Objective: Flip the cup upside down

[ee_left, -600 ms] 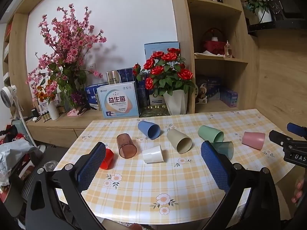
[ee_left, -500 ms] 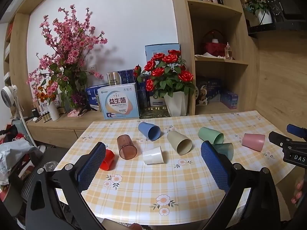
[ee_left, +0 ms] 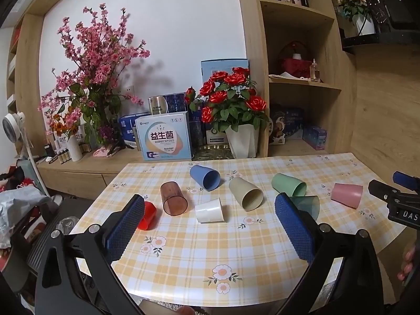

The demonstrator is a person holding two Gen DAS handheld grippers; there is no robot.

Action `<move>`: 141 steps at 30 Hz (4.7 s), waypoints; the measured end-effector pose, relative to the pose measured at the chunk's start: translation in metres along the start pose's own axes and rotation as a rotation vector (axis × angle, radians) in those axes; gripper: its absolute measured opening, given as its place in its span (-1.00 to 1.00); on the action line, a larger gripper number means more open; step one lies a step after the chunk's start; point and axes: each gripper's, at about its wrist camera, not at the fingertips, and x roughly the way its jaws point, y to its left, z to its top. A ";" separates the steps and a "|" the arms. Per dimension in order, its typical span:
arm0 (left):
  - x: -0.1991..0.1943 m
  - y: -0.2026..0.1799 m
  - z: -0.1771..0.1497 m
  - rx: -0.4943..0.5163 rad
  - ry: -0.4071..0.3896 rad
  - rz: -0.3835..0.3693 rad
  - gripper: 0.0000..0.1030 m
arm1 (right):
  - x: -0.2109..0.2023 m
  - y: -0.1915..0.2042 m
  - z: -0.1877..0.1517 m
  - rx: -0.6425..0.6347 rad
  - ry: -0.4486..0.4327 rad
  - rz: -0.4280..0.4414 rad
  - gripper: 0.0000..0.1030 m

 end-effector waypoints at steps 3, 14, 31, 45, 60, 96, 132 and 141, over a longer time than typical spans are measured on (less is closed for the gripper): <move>0.000 0.000 -0.001 0.000 0.005 -0.001 0.88 | 0.000 0.000 0.000 0.001 0.000 0.000 0.71; 0.000 0.002 -0.003 -0.001 0.004 -0.002 0.88 | 0.000 -0.001 -0.001 0.002 0.002 0.000 0.71; -0.006 0.004 -0.004 -0.016 -0.030 0.013 0.88 | 0.000 -0.001 -0.001 0.004 0.003 0.002 0.71; -0.003 0.000 -0.005 -0.006 -0.005 0.002 0.88 | 0.001 -0.001 -0.001 0.006 0.004 0.002 0.71; -0.002 0.002 -0.008 -0.030 -0.007 0.011 0.88 | 0.001 -0.002 -0.001 0.008 0.006 0.003 0.71; 0.100 0.055 -0.031 -0.039 0.204 0.066 0.88 | 0.075 -0.121 -0.008 0.144 0.177 -0.125 0.71; 0.432 0.082 0.044 -0.564 0.697 -0.112 0.81 | 0.174 -0.148 -0.016 0.124 0.323 -0.159 0.71; 0.507 0.080 0.018 -0.572 0.861 -0.024 0.61 | 0.186 -0.170 -0.017 0.127 0.351 -0.204 0.71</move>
